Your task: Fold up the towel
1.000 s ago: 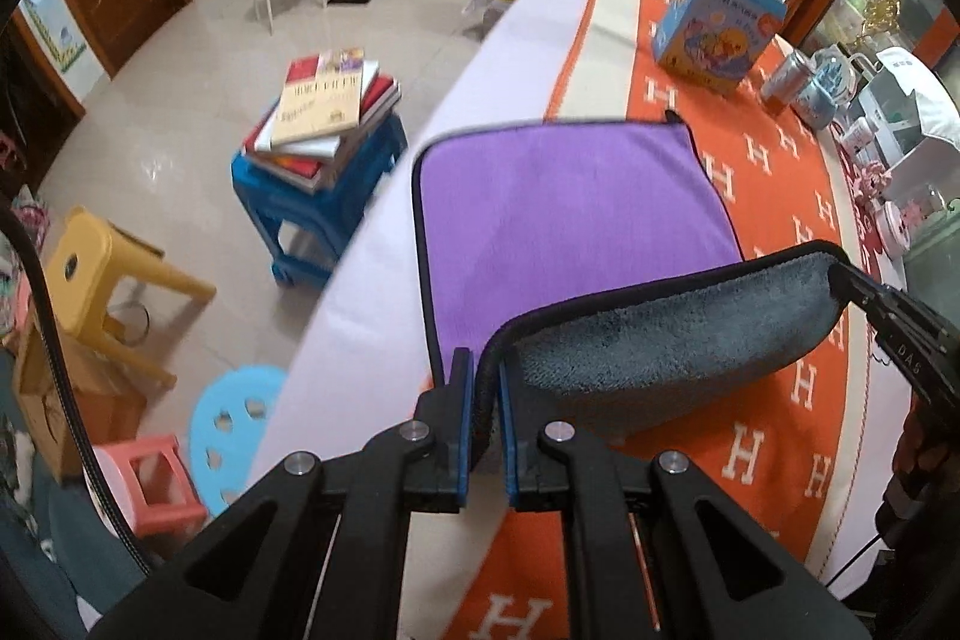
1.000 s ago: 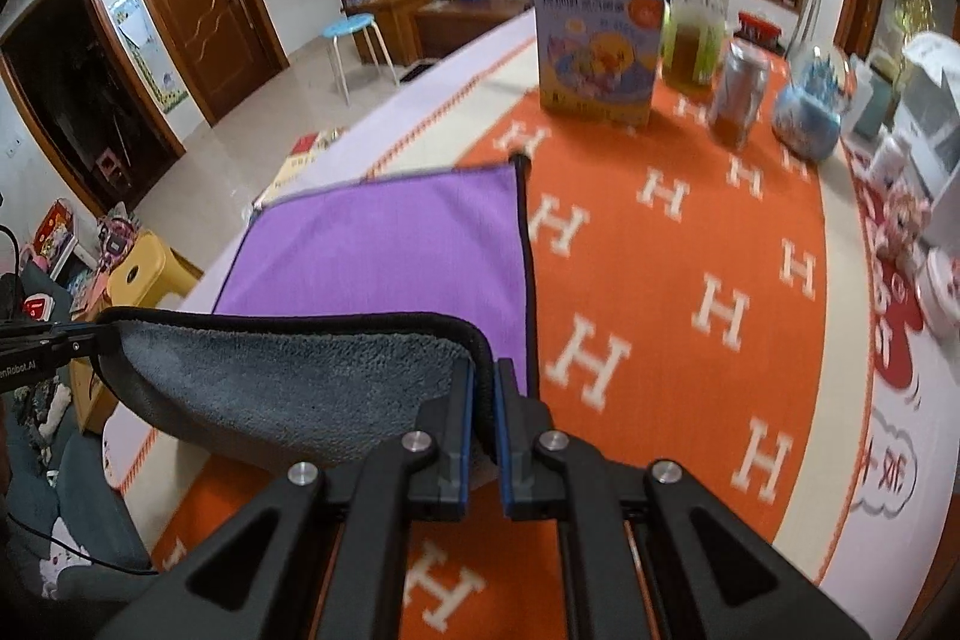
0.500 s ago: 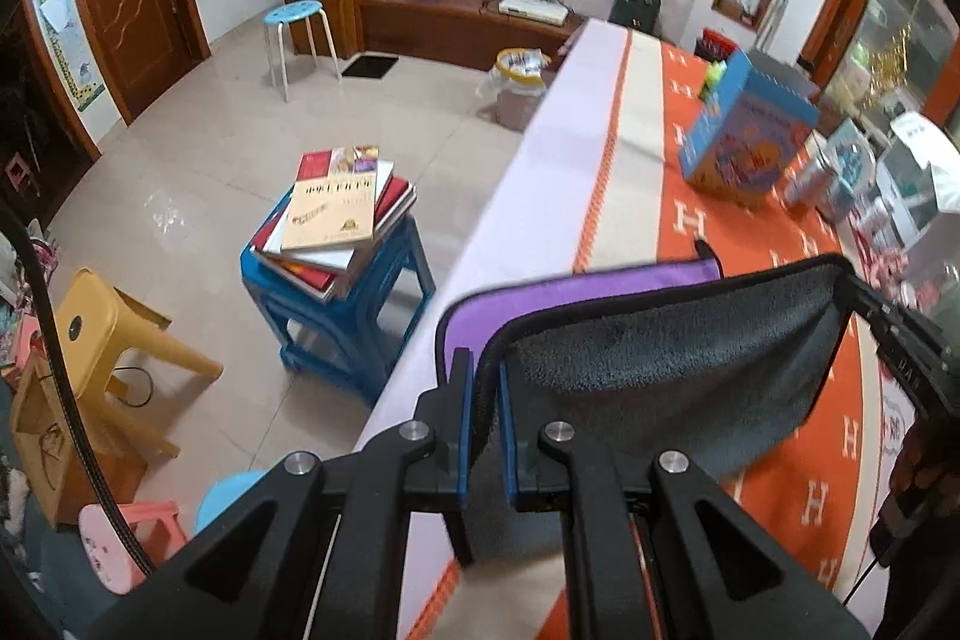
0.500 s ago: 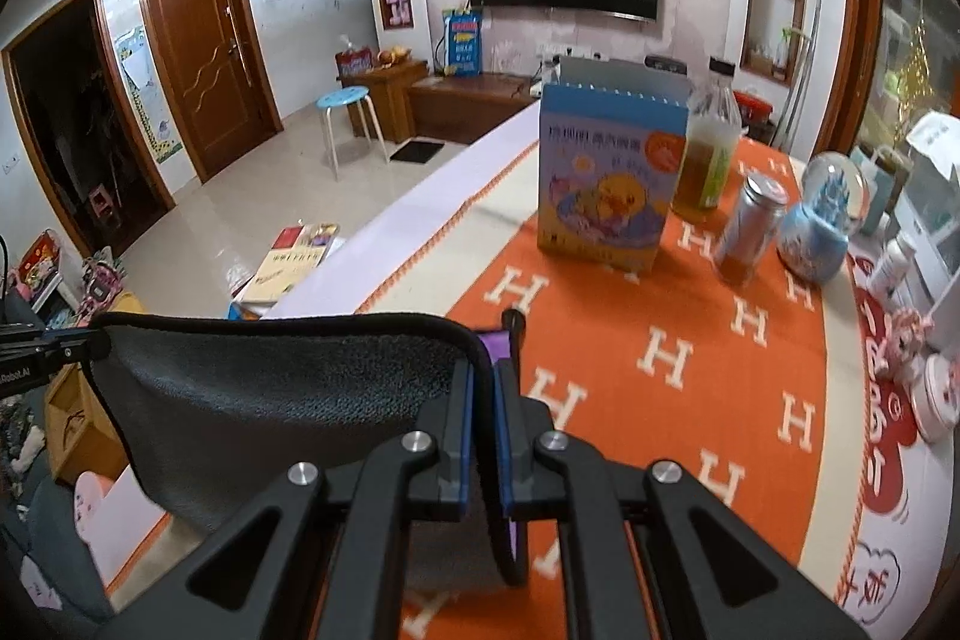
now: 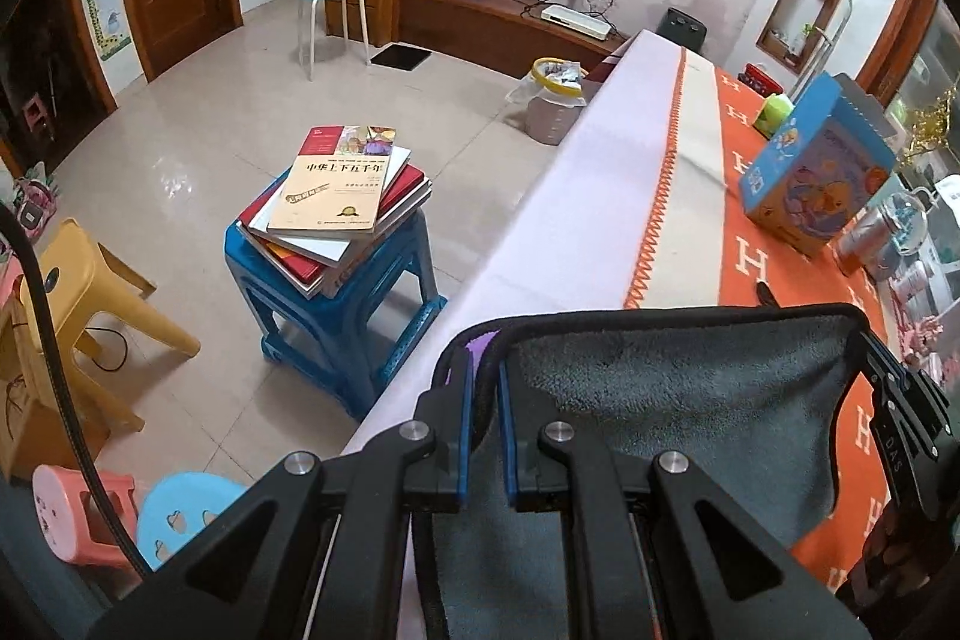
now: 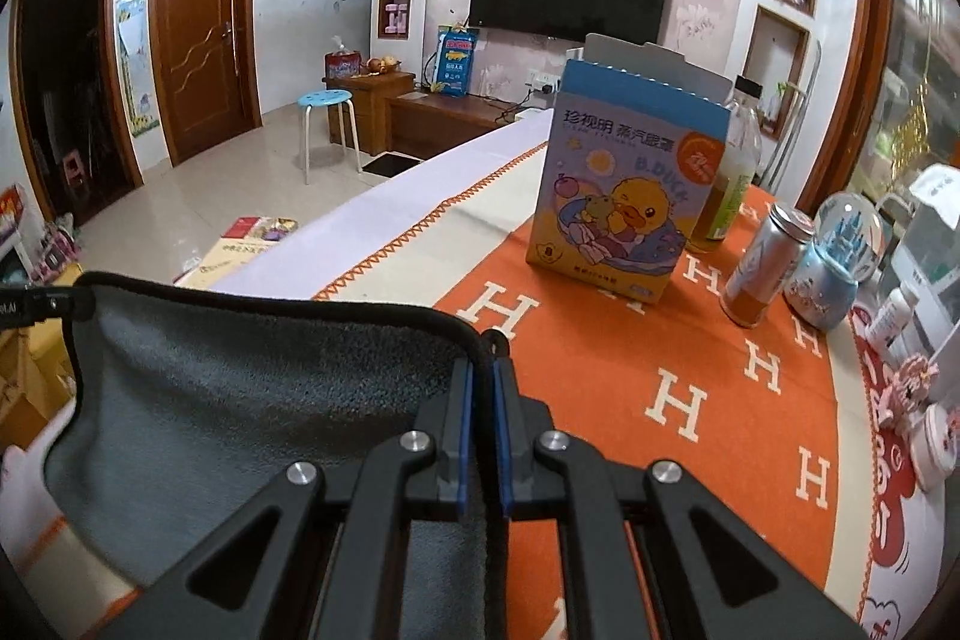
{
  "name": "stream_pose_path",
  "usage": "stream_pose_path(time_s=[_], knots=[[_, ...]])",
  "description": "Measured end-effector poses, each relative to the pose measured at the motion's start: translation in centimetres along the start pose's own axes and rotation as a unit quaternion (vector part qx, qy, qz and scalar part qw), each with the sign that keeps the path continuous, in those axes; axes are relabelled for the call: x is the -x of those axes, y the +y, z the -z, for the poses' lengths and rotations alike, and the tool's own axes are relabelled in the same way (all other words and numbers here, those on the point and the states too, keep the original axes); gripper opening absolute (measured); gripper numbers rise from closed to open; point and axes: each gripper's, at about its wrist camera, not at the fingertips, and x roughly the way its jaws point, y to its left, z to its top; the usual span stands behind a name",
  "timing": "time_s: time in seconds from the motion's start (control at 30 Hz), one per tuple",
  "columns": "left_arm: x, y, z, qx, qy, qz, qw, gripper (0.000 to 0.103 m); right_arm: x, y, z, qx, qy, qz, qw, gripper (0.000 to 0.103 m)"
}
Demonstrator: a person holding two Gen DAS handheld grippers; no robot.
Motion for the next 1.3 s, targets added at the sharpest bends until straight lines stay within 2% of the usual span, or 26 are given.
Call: stream_pose_path(time_s=[0.2, 0.27, 0.33, 0.4, 0.53, 0.63, 0.8, 0.97, 1.1, 1.3], knots=[[-1.8, 0.0, -0.2, 0.005, 0.01, -0.01, 0.9999, 0.009, -2.1, 0.0, 0.4, -0.015, 0.022, -0.008, 1.0, 0.008], [-1.9, -0.1, -0.3, 0.005, 0.01, -0.017, 0.9998, 0.016, -2.5, -0.1, 0.5, -0.021, 0.028, -0.006, 0.999, 0.01], [-1.8, -0.1, -0.5, 0.002, 0.009, -0.027, 0.9996, 0.029, -2.7, -0.2, 0.4, -0.026, 0.032, -0.007, 0.999, 0.017], [-1.5, 0.1, -0.6, 0.001, 0.008, -0.032, 0.9995, 0.03, -2.5, -0.2, 0.4, -0.029, 0.03, -0.008, 0.999, 0.029], [-0.4, 0.5, -0.6, 0.006, 0.009, -0.032, 0.9994, 0.035, -1.5, -0.4, 0.2, -0.031, 0.024, -0.005, 0.999, 0.037], [1.0, 0.7, -0.1, 0.005, 0.01, -0.035, 0.9993, 0.043, -0.2, -0.7, 0.2, -0.038, 0.018, -0.003, 0.999, 0.045], [3.7, 1.0, 1.4, 0.002, 0.011, -0.031, 0.9994, 0.046, 2.4, -1.2, 0.5, -0.051, 0.019, -0.005, 0.999, 0.057], [6.7, 1.2, 3.6, -0.009, 0.009, -0.023, 0.9996, 0.051, 5.3, -1.2, 1.4, -0.067, 0.021, -0.001, 0.998, 0.063], [9.0, 1.5, 5.9, -0.023, 0.005, -0.034, 0.9991, 0.051, 8.0, -0.8, 3.0, -0.083, 0.035, 0.005, 0.996, 0.066], [11.9, 2.4, 9.7, -0.049, 0.026, -0.021, 0.9982, 0.051, 13.6, 0.6, 6.8, -0.098, 0.061, 0.026, 0.993, 0.071]])
